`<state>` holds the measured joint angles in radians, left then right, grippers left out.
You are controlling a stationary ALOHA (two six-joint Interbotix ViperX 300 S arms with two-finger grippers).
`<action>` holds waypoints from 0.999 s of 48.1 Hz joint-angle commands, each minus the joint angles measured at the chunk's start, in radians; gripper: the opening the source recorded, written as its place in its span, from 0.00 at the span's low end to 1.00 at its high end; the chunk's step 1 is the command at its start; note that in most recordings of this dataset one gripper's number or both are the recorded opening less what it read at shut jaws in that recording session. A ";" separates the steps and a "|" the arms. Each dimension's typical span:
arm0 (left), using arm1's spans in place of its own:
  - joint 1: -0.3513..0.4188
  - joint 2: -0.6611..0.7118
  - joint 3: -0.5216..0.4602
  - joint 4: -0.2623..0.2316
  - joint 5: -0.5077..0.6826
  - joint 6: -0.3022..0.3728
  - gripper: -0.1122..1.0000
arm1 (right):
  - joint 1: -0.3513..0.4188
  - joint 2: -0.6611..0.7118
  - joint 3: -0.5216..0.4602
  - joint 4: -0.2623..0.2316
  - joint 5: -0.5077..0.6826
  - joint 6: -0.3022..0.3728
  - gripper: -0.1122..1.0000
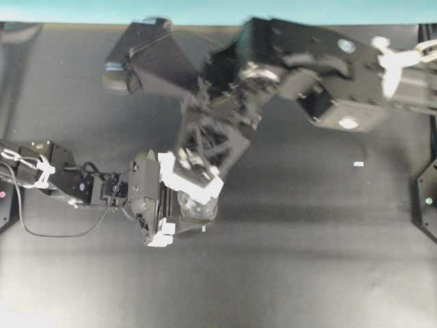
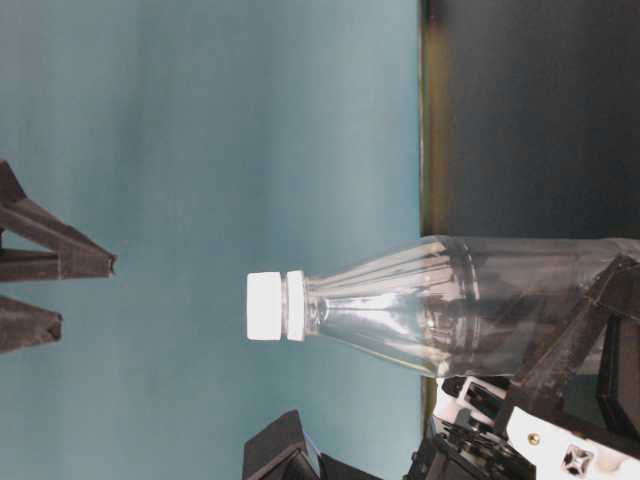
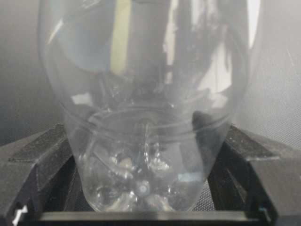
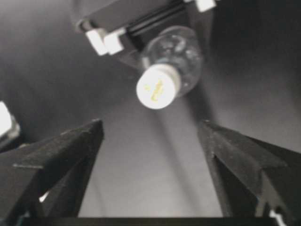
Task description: Open the bottle cap by holding the bottle with the left arm and twisting the cap with the right arm.
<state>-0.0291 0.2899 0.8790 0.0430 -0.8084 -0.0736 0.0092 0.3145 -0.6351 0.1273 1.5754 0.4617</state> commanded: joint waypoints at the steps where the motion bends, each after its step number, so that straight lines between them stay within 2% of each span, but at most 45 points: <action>1: -0.003 -0.005 -0.005 0.003 -0.002 -0.003 0.84 | 0.029 0.021 -0.051 -0.002 0.018 0.063 0.80; 5: -0.003 -0.005 -0.005 0.003 -0.002 -0.003 0.84 | 0.032 0.043 -0.057 -0.002 0.032 0.114 0.80; 15: -0.003 -0.005 -0.005 0.003 -0.002 -0.005 0.84 | 0.037 0.074 -0.031 -0.002 0.044 0.143 0.80; 35: -0.003 -0.005 -0.005 0.003 0.014 -0.005 0.84 | 0.035 0.071 0.123 -0.002 -0.067 0.138 0.80; 48: -0.003 -0.006 -0.008 0.003 0.015 -0.005 0.84 | 0.034 0.067 0.160 -0.003 -0.100 0.135 0.78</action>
<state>-0.0291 0.2884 0.8790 0.0430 -0.7946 -0.0767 0.0414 0.3850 -0.4755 0.1273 1.4880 0.5937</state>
